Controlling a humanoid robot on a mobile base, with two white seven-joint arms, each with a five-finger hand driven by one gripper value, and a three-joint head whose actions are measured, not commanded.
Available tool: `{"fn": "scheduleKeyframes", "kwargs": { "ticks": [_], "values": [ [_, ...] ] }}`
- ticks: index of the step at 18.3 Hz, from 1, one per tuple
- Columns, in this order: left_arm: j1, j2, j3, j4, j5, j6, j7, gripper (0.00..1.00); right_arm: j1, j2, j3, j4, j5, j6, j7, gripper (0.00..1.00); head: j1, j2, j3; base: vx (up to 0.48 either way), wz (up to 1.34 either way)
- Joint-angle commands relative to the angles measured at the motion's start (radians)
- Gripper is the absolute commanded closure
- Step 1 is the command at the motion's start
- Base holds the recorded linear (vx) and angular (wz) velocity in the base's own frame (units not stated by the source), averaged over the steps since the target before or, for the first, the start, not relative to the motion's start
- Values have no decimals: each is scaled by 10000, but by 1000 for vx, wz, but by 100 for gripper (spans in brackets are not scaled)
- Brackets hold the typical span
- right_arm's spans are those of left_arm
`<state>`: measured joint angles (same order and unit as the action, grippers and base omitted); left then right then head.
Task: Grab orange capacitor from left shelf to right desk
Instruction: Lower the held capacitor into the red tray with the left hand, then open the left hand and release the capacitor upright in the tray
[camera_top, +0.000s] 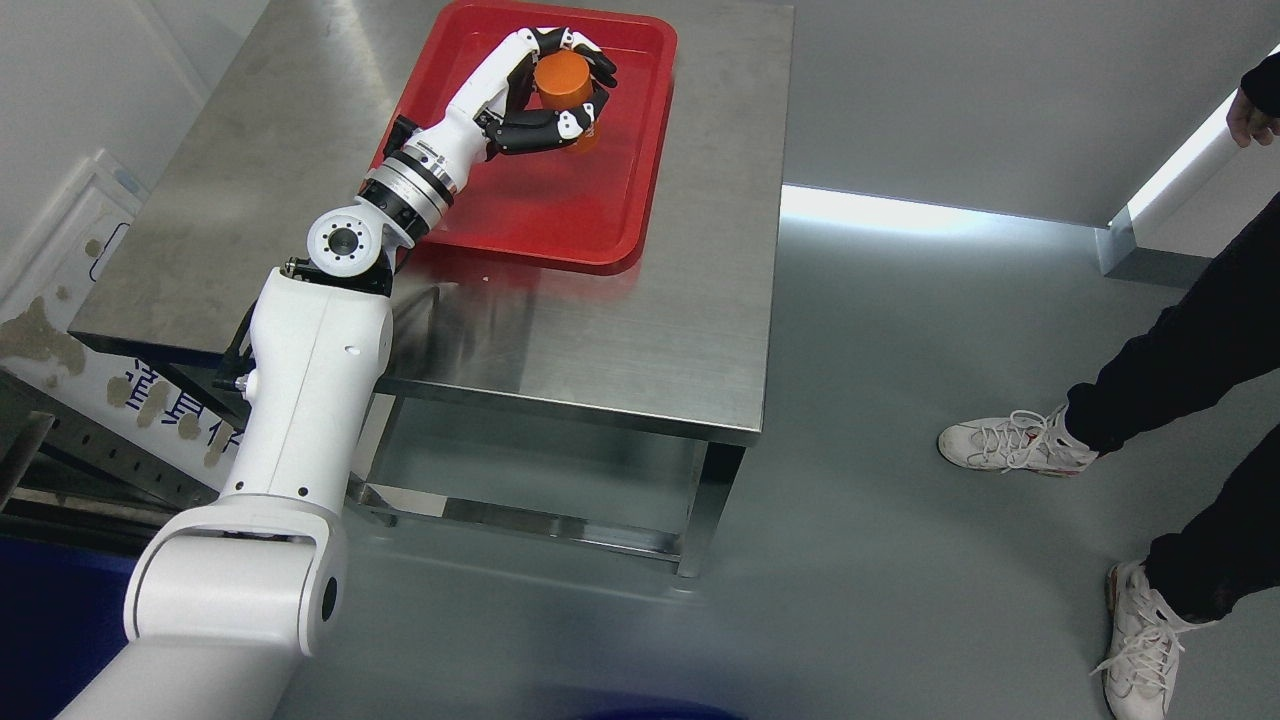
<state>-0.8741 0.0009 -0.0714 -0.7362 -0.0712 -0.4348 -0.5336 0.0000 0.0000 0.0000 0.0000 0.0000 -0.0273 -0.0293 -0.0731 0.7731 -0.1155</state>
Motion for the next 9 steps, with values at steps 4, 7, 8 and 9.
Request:
{"fn": "scheduleKeyframes", "kwargs": {
  "ticks": [4,7,8,9],
  "values": [
    [89,267,576,1886,-24,-269,534,92,199,-174,-123,-175,46,27,1,0,0,0,0,0,0],
    [59,251,591,1886,-24,-269,687,88,199,-174,-123,-175,46,27,1,0,0,0,0,0,0],
    [44,251,591,1886,-24,-254,703,81,199,-174,-123,-175,46,27,1,0,0,0,0,0,0],
    [28,251,576,1886,-24,-224,703,76,199,-174,-123,-175,46,27,1,0,0,0,0,0,0]
  ]
}}
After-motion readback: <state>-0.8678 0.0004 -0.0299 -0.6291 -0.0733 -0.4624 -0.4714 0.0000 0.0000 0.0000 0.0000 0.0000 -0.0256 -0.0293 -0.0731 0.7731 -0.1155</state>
